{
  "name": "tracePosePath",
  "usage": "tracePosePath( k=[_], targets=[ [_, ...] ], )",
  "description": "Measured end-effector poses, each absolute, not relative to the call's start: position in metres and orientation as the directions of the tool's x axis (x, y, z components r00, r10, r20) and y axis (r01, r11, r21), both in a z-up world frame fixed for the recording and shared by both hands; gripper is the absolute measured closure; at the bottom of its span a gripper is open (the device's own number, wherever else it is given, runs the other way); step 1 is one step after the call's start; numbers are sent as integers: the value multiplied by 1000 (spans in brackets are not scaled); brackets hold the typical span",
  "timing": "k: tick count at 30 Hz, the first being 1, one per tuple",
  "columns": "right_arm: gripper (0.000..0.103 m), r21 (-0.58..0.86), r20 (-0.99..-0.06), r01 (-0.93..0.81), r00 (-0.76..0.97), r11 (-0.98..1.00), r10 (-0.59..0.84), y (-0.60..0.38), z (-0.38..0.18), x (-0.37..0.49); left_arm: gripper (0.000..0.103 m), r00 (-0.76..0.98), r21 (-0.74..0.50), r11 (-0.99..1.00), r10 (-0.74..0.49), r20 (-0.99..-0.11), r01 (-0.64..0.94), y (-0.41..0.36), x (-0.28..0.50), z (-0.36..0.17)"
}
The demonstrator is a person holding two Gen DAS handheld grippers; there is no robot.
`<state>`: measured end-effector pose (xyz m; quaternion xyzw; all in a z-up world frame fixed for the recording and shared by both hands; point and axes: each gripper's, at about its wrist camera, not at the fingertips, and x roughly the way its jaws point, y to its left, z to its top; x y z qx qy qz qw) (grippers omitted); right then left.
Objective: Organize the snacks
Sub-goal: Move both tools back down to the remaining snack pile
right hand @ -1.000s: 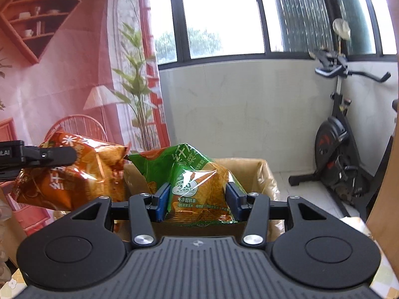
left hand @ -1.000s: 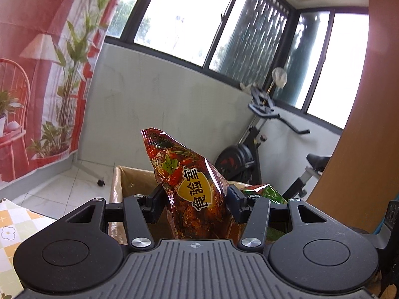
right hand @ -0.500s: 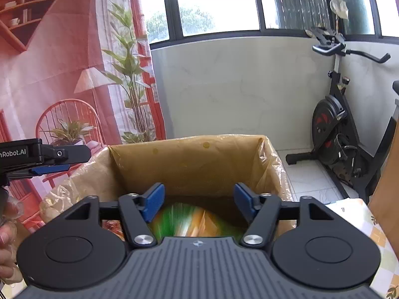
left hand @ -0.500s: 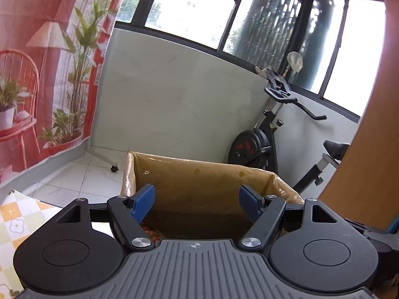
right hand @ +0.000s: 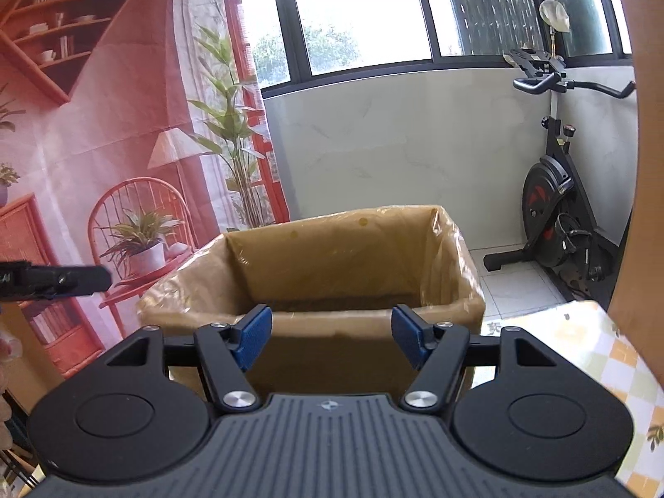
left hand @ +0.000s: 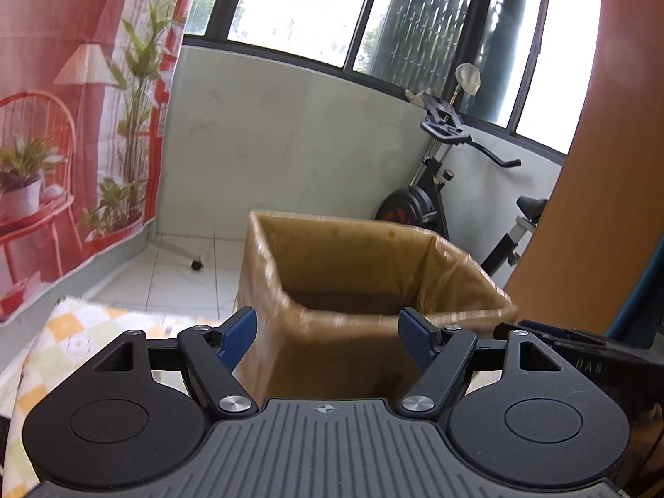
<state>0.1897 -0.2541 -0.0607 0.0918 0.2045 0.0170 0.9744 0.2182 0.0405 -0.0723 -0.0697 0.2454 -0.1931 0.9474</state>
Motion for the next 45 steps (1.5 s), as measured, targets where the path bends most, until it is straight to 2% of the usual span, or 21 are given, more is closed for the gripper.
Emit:
tracePosePath(
  k=[4, 10, 17, 19, 23, 26, 36, 45],
  targets=[
    [36, 205, -414, -1, 906, 979, 88, -248, -70, 171, 17, 806, -216, 931, -362, -469, 293, 48, 202, -90],
    [36, 223, -464, -21, 877, 975, 125, -237, -87, 152, 16, 772, -298, 925, -364, -521, 235, 59, 194, -122],
    [36, 241, -541, -42, 824, 970, 170, -225, -114, 139, 16, 739, -274, 942, -322, -592, 192, 65, 197, -147],
    [36, 242, -564, -45, 807, 969, 179, -222, -121, 137, 16, 731, -287, 941, -324, -601, 180, 71, 199, -151],
    [28, 177, -599, -67, 784, 982, 162, -209, -131, 132, 16, 723, -288, 944, -311, -617, 159, 73, 198, -161],
    [28, 135, -603, -79, 784, 988, 145, -202, -133, 130, 16, 712, -303, 940, -318, -626, 154, 75, 200, -166],
    [28, 149, -596, -63, 791, 987, 140, -207, -128, 123, 16, 692, -312, 938, -325, -644, 150, 68, 187, -176],
    [29, 159, -689, -117, 698, 980, 195, -196, -152, 122, 16, 686, -318, 938, -324, -652, 141, 66, 184, -180]
  ],
)
